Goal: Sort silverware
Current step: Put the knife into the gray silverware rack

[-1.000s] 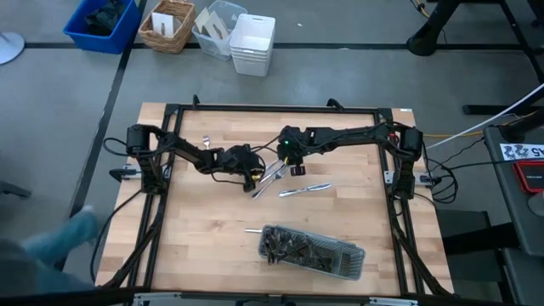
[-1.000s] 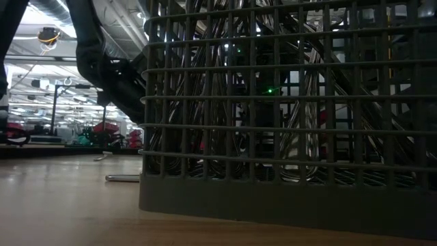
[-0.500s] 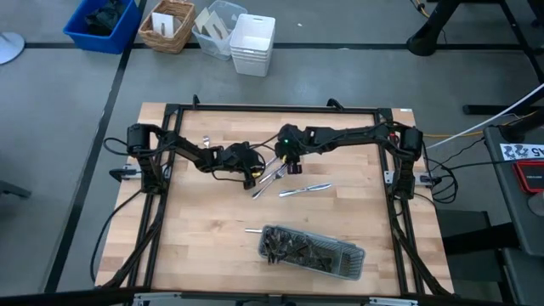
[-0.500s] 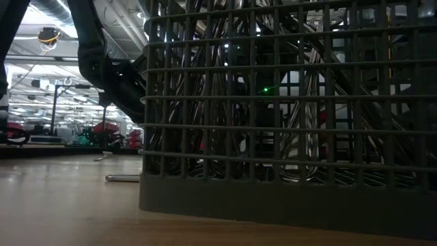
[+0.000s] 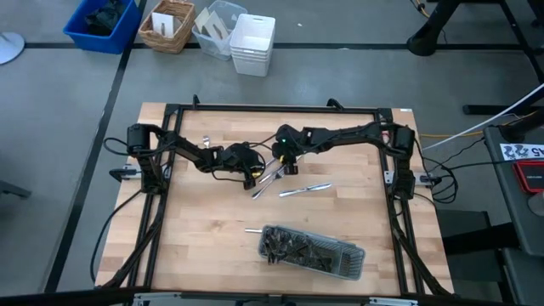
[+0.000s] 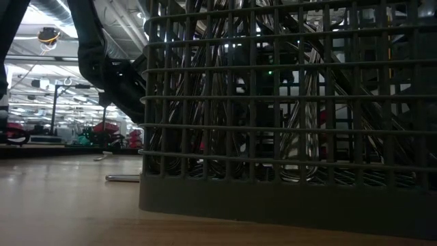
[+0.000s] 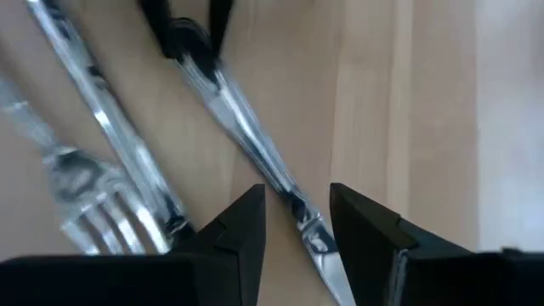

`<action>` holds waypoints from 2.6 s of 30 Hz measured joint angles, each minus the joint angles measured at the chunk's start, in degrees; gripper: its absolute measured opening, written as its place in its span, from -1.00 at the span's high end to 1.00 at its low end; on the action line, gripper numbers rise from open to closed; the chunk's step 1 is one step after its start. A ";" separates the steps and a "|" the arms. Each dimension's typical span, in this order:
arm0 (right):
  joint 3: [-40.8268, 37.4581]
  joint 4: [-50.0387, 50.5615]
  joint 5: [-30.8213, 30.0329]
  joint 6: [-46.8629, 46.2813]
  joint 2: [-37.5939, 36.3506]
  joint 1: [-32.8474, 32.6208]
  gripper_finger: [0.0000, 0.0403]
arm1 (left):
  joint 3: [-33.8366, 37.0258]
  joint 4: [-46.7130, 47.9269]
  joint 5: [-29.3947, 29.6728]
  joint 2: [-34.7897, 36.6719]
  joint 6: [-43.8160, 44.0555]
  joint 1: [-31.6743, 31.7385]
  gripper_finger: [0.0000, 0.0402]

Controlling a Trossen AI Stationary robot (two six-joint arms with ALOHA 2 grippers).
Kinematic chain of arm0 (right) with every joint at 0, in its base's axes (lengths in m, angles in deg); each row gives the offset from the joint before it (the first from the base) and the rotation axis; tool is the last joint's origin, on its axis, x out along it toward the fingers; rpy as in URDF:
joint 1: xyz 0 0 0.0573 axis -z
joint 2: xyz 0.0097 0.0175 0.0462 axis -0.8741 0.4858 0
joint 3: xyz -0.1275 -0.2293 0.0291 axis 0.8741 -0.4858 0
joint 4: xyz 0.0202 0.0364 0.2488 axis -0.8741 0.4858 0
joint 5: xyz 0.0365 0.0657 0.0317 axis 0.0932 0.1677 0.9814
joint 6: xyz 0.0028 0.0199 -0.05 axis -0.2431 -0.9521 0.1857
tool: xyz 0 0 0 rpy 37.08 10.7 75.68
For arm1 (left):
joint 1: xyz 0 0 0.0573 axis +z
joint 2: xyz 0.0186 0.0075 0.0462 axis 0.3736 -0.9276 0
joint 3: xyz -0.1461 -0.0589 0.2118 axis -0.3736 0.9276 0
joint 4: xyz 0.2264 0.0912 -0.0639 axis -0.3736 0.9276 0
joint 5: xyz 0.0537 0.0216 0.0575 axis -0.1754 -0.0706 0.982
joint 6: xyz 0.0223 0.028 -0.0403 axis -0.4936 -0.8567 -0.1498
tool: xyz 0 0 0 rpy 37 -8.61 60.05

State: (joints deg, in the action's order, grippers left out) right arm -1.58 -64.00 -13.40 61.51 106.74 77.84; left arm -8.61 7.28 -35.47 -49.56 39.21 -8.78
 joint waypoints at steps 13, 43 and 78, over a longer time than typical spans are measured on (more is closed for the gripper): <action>0.31 -1.11 -1.11 1.99 3.90 0.02 0.34 | 0.04 -0.07 -0.41 0.00 0.22 -0.04 0.63; 0.02 4.14 8.17 -4.79 4.14 0.10 0.73 | 0.11 -4.27 -0.23 0.28 -6.79 0.49 0.63; -0.02 2.26 19.71 -13.97 4.27 0.08 0.72 | 0.00 -1.52 -4.38 0.35 -10.93 -0.54 0.63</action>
State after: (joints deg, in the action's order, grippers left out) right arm -1.61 -61.74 6.32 47.54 111.01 77.93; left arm -8.61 5.76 -39.85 -49.21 28.28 -9.32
